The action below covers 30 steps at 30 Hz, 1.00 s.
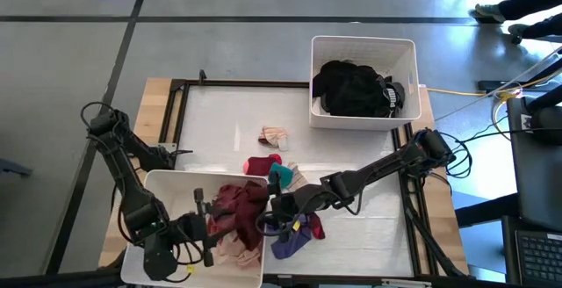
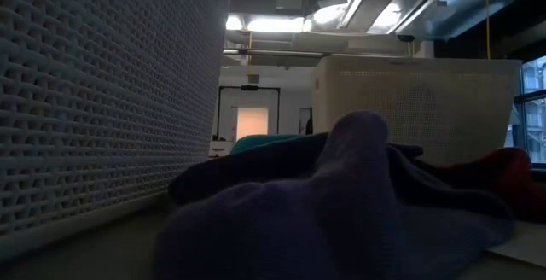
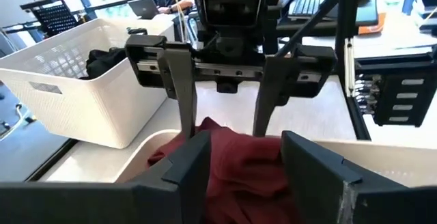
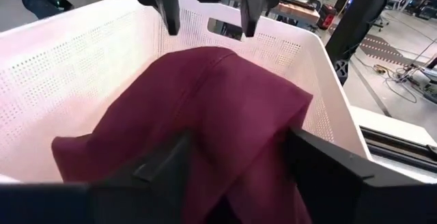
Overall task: Sort clothes
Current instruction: Put the dark red underwear into the bottom white laundry bin
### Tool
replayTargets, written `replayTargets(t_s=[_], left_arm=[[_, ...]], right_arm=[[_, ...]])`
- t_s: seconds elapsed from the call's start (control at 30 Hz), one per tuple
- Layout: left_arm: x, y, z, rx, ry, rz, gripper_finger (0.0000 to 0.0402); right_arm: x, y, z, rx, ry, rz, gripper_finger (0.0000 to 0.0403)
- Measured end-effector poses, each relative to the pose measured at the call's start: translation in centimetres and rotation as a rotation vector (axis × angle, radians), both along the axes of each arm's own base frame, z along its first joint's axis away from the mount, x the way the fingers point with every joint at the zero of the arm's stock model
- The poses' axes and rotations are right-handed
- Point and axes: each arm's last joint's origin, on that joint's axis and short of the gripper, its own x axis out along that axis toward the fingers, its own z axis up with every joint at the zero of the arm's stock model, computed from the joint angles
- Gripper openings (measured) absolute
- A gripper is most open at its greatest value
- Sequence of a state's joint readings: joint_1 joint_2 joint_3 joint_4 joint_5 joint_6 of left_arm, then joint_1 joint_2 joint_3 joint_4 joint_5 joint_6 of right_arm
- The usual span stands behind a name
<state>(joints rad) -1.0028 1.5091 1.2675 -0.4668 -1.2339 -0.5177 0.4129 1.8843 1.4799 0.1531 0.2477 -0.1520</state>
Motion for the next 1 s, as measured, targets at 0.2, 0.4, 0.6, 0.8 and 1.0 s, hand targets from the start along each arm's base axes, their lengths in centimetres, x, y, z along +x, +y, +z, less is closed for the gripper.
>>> replayTargets(t_s=[0.2,0.4,0.6,0.8,1.0], left_arm=[[1.3,0.0,-1.2,0.042,0.028,0.029,0.0169],[2.6,1.1,-1.7,0.052,0.045,0.088,0.0169],[4.0,2.6,-3.2,-0.049,0.189,0.082,0.0169],[5.5,3.9,-5.4,-0.138,0.388,0.082,0.0169],[6.5,4.2,-7.6,-0.205,0.575,0.061,0.0169]], right_arm=[[-1.4,0.0,1.9,0.014,-0.008,-0.018,0.0256],[-3.9,0.0,4.6,0.005,0.010,-0.020,0.0257],[-7.3,-1.0,6.5,0.039,0.146,-0.078,0.0257],[-9.4,-2.4,4.7,0.038,0.407,-0.220,0.0257],[-10.3,-3.4,-0.6,-0.063,0.541,-0.352,0.0257]])
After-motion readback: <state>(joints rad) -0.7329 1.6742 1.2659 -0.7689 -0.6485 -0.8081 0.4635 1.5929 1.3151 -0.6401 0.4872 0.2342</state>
